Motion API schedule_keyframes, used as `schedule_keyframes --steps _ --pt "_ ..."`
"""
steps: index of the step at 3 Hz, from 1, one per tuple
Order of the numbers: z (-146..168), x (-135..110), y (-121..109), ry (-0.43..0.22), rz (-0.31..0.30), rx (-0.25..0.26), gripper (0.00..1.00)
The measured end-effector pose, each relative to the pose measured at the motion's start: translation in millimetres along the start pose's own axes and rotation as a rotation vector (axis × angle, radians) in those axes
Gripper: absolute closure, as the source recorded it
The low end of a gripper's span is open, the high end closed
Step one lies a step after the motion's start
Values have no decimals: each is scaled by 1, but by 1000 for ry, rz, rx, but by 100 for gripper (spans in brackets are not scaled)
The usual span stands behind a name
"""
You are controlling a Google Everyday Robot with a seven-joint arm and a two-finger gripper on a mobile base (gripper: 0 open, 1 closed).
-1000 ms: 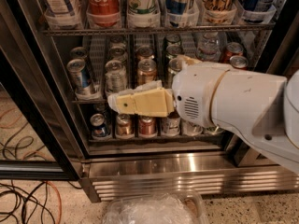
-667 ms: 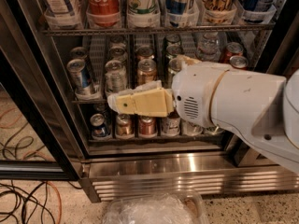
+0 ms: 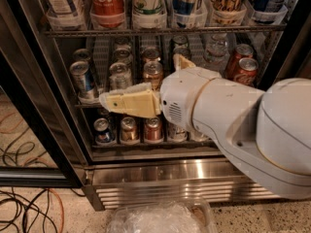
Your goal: Pick blue plastic bottle from top shelf of fridge
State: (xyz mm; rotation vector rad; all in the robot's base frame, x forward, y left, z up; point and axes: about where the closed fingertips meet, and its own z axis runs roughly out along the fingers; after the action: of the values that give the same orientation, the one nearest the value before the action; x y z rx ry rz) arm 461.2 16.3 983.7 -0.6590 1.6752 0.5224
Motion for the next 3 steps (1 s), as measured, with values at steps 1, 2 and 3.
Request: schedule_keyframes --steps 1,2,3 --pt "22 -8 -7 -52 -25 61 0" --pt "14 -15 -57 -118 -2 185 0" --pt "-22 -3 -121 -139 -75 350 0"
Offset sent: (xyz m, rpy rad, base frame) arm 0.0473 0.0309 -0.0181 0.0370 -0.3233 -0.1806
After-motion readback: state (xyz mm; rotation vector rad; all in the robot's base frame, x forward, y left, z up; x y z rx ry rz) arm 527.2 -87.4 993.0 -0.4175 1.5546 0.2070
